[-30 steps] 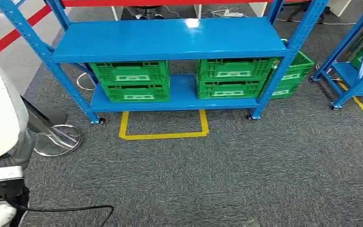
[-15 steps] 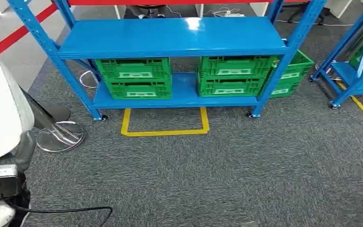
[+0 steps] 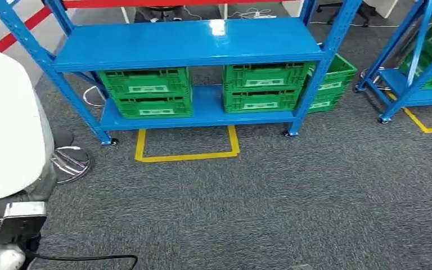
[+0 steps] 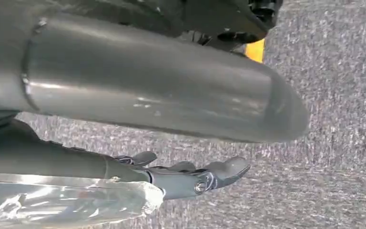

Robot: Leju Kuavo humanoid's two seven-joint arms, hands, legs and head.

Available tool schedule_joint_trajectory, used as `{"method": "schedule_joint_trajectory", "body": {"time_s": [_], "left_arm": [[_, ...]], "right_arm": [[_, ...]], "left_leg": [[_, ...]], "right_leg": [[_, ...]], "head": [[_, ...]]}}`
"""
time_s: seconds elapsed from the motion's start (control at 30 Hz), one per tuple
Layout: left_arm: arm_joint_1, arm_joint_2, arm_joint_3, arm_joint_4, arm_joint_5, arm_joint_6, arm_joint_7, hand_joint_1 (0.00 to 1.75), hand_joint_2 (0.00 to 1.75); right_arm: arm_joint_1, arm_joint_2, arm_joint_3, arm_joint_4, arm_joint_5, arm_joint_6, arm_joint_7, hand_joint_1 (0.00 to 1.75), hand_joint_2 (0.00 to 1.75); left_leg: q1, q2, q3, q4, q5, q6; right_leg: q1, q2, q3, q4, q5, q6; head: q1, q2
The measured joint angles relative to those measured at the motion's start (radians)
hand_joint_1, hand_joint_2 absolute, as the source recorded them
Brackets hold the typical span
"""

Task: Take the parts from the cabinet and place them on the table.

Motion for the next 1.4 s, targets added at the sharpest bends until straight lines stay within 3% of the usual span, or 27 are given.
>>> {"method": "schedule_joint_trajectory", "body": {"time_s": [0.1, 0.13, 0.23, 0.27, 0.3, 0.33, 0.4, 0.43, 0.47, 0.6, 0.67, 0.73, 0.77, 0.8, 0.83, 0.9, 0.93, 0.97, 1.07, 1.1, 1.13, 1.17, 1.2, 1.27, 1.3, 1.33, 1.4], "left_arm": [[0.024, 0.002, 0.005, 0.0, 0.001, 0.004, -0.006, 1.75, 1.75], [0.026, 0.001, 0.006, 0.0, 0.002, 0.005, -0.009, 1.75, 1.75], [0.045, 0.001, 0.017, 0.0, 0.002, 0.007, -0.016, 1.75, 1.75], [0.05, 0.001, 0.021, 0.0, 0.002, 0.007, -0.017, 1.75, 1.75], [0.054, 0.001, 0.021, 0.0, 0.002, 0.006, -0.017, 1.75, 1.75], [0.055, 0.0, 0.021, 0.0, 0.001, 0.005, -0.017, 1.75, 1.75], [0.055, -0.003, 0.021, 0.0, 0.001, 0.002, -0.016, 1.75, 1.75], [0.055, -0.006, 0.021, 0.0, 0.0, 0.0, -0.016, 1.75, 1.75], [0.057, -0.006, 0.022, 0.0, 0.0, 0.0, -0.016, 1.75, 1.75], [0.056, -0.011, 0.025, 0.0, 0.002, 0.0, -0.016, 1.75, 1.75], [0.056, -0.011, 0.031, 0.0, 0.011, 0.001, -0.018, 1.75, 1.75], [0.057, -0.011, 0.039, 0.0, 0.024, 0.0, -0.018, 1.75, 1.75], [0.058, -0.012, 0.042, 0.0, 0.032, -0.001, -0.021, 1.75, 1.75], [0.059, -0.012, 0.048, 0.0, 0.04, -0.001, -0.024, 1.75, 1.75], [0.059, -0.012, 0.052, 0.0, 0.043, -0.002, -0.028, 1.75, 1.75], [0.059, -0.012, 0.06, -0.001, 0.045, -0.002, -0.035, 1.75, 1.75], [0.06, -0.012, 0.063, -0.003, 0.046, -0.001, -0.036, 1.75, 1.75], [0.06, -0.011, 0.067, -0.003, 0.046, -0.001, -0.036, 1.75, 1.75], [0.065, -0.011, 0.075, -0.005, 0.046, -0.001, -0.036, 1.75, 1.75], [0.064, -0.011, 0.076, -0.006, 0.046, -0.001, -0.036, 1.75, 1.75], [0.063, -0.011, 0.076, -0.006, 0.046, -0.002, -0.036, 1.75, 1.75], [0.064, -0.012, 0.076, -0.006, 0.046, -0.002, -0.036, 1.75, 1.75], [0.065, -0.012, 0.077, -0.007, 0.046, -0.003, -0.038, 1.75, 1.75], [0.068, -0.012, 0.078, -0.007, 0.046, -0.005, -0.039, 1.75, 1.75], [0.068, -0.012, 0.078, -0.007, 0.046, -0.005, -0.039, 1.75, 1.75], [0.07, -0.012, 0.078, -0.007, 0.047, -0.005, -0.039, 1.75, 1.75], [0.07, -0.012, 0.081, -0.007, 0.053, -0.003, -0.039, 1.75, 1.75]], "right_arm": [[0.019, 0.008, -0.011, -0.026, 0.004, 0.006, 0.006, 0.0, 0.0], [0.024, 0.008, -0.015, -0.031, 0.004, 0.006, 0.009, 0.0, 0.0], [0.028, 0.01, -0.02, -0.05, 0.009, 0.009, 0.014, 0.0, 0.0], [0.031, 0.01, -0.022, -0.055, 0.011, 0.011, 0.014, 0.0, 0.0], [0.037, 0.01, -0.022, -0.06, 0.012, 0.013, 0.014, 0.0, 0.0], [0.042, 0.01, -0.023, -0.063, 0.013, 0.015, 0.014, 0.0, 0.0], [0.048, 0.01, -0.03, -0.072, 0.016, 0.017, 0.013, 0.0, 0.0], [0.048, 0.011, -0.034, -0.079, 0.019, 0.018, 0.013, 0.0, 0.0], [0.045, 0.014, -0.037, -0.084, 0.022, 0.022, 0.013, 0.0, 0.0], [0.059, 0.021, -0.049, -0.104, 0.03, 0.031, 0.021, 0.0, 0.0], [0.066, 0.023, -0.056, -0.117, 0.035, 0.032, 0.024, 0.0, 0.0], [0.065, 0.026, -0.061, -0.125, 0.039, 0.037, 0.024, 0.0, 0.0], [0.065, 0.027, -0.064, -0.126, 0.04, 0.04, 0.024, 0.0, 0.0], [0.067, 0.027, -0.066, -0.128, 0.041, 0.043, 0.024, 0.0, 0.0], [0.07, 0.027, -0.068, -0.13, 0.042, 0.045, 0.024, 0.0, 0.0], [0.071, 0.027, -0.073, -0.132, 0.044, 0.047, 0.024, 0.0, 0.0], [0.071, 0.029, -0.074, -0.134, 0.045, 0.047, 0.024, 0.0, 0.0], [0.068, 0.031, -0.075, -0.135, 0.046, 0.047, 0.023, 0.0, 0.0], [0.072, 0.035, -0.08, -0.139, 0.047, 0.048, 0.022, 0.0, 0.0], [0.075, 0.035, -0.08, -0.139, 0.047, 0.048, 0.022, 0.0, 0.0], [0.077, 0.035, -0.082, -0.139, 0.047, 0.048, 0.022, 0.0, 0.0], [0.077, 0.035, -0.082, -0.14, 0.047, 0.047, 0.022, 0.0, 0.0], [0.073, 0.035, -0.084, -0.14, 0.048, 0.048, 0.022, 0.0, 0.0], [0.067, 0.035, -0.088, -0.14, 0.051, 0.048, 0.022, 0.0, 0.0], [0.068, 0.035, -0.089, -0.14, 0.054, 0.049, 0.022, 0.0, 0.0], [0.07, 0.035, -0.09, -0.14, 0.056, 0.049, 0.022, 0.0, 0.0], [0.071, 0.035, -0.092, -0.14, 0.059, 0.049, 0.022, 0.0, 0.0]], "left_leg": [[0.004, 0.012, -0.004, -0.015, 0.01, 0.013], [0.005, 0.019, 0.0, -0.016, 0.013, 0.017], [0.003, 0.039, -0.005, -0.015, 0.014, 0.022], [0.003, 0.048, -0.007, -0.014, 0.014, 0.022], [0.003, 0.055, -0.007, -0.014, 0.014, 0.022], [0.003, 0.062, -0.007, -0.013, 0.014, 0.022], [0.003, 0.074, -0.006, -0.012, 0.013, 0.02], [0.001, 0.08, -0.003, -0.009, 0.011, 0.015], [-0.007, 0.086, -0.006, -0.005, 0.009, 0.007], [-0.003, 0.116, -0.004, -0.004, 0.009, -0.013], [0.003, 0.062, -0.025, 0.051, -0.047, -0.023], [0.003, 0.043, -0.09, 0.206, -0.131, -0.023], [0.003, 0.04, -0.121, 0.276, -0.154, -0.022], [0.003, 0.038, -0.136, 0.308, -0.154, -0.02], [0.003, 0.037, -0.128, 0.29, -0.126, -0.017], [0.003, 0.02, -0.066, 0.152, -0.031, -0.009], [0.004, -0.014, -0.03, 0.07, 0.01, -0.004], [0.006, -0.07, -0.016, 0.038, 0.005, 0.002], [0.003, -0.047, -0.014, 0.013, -0.003, 0.003], [0.004, -0.035, -0.011, 0.005, 0.001, 0.009], [0.011, -0.02, -0.007, -0.007, 0.008, 0.014], [0.009, -0.006, -0.007, -0.009, 0.009, 0.016], [0.008, 0.009, -0.008, -0.008, 0.009, 0.02], [0.004, 0.043, -0.01, -0.008, 0.009, 0.02], [0.004, 0.057, -0.01, -0.008, 0.009, 0.02], [0.004, 0.071, -0.009, -0.008, 0.008, 0.02], [0.004, 0.094, -0.008, -0.008, 0.008, 0.019]], "right_leg": [[0.0, 0.01, -0.006, 0.0, 0.002, 0.017], [-0.001, -0.004, -0.019, 0.016, -0.014, 0.019], [-0.01, -0.031, -0.12, 0.235, -0.128, 0.035], [-0.011, -0.033, -0.147, 0.294, -0.146, 0.039], [-0.012, -0.034, -0.151, 0.304, -0.139, 0.041], [-0.015, -0.036, -0.133, 0.272, -0.113, 0.043], [-0.019, -0.053, -0.046, 0.113, -0.032, 0.044], [-0.019, -0.091, 0.003, 0.026, -0.007, 0.044], [-0.008, -0.111, 0.009, -0.003, -0.022, 0.039], [-0.008, -0.073, -0.002, -0.001, -0.012, 0.011], [-0.012, -0.056, 0.006, -0.004, -0.004, -0.003], [-0.009, -0.037, 0.001, -0.003, 0.002, -0.011], [-0.007, -0.025, -0.001, -0.003, 0.003, -0.013], [-0.005, -0.012, -0.001, -0.002, 0.003, -0.013], [-0.003, 0.001, 0.0, -0.002, 0.003, -0.014], [-0.003, 0.029, 0.002, 0.002, 0.003, -0.013], [-0.004, 0.04, 0.001, 0.004, 0.003, -0.012], [-0.001, 0.05, -0.005, 0.009, 0.002, -0.009], [-0.012, 0.086, -0.028, 0.01, 0.013, 0.013], [-0.011, 0.098, -0.039, 0.006, 0.015, 0.02], [-0.009, 0.067, -0.041, 0.018, 0.008, 0.02], [-0.004, 0.012, -0.055, 0.044, -0.016, 0.025], [-0.005, -0.018, -0.087, 0.108, -0.06, 0.031], [-0.01, -0.034, -0.163, 0.272, -0.135, 0.04], [-0.012, -0.035, -0.178, 0.311, -0.142, 0.043], [-0.013, -0.036, -0.17, 0.301, -0.126, 0.045], [-0.015, -0.049, -0.092, 0.166, -0.054, 0.045]], "head": [[0.002, 0.0], [0.003, 0.0], [0.01, 0.0], [0.011, 0.0], [0.011, 0.0], [0.012, 0.0], [0.011, 0.0], [0.012, 0.0], [0.013, 0.0], [0.009, 0.0], [0.004, 0.0], [0.004, 0.0], [0.003, 0.0], [0.005, 0.0], [0.004, 0.0], [0.004, 0.0], [0.004, 0.0], [0.007, 0.0], [0.004, 0.0], [0.004, 0.0], [0.007, 0.0], [0.009, 0.0], [0.012, 0.0], [0.01, 0.0], [0.012, 0.0], [0.011, 0.0], [0.011, 0.0]]}}
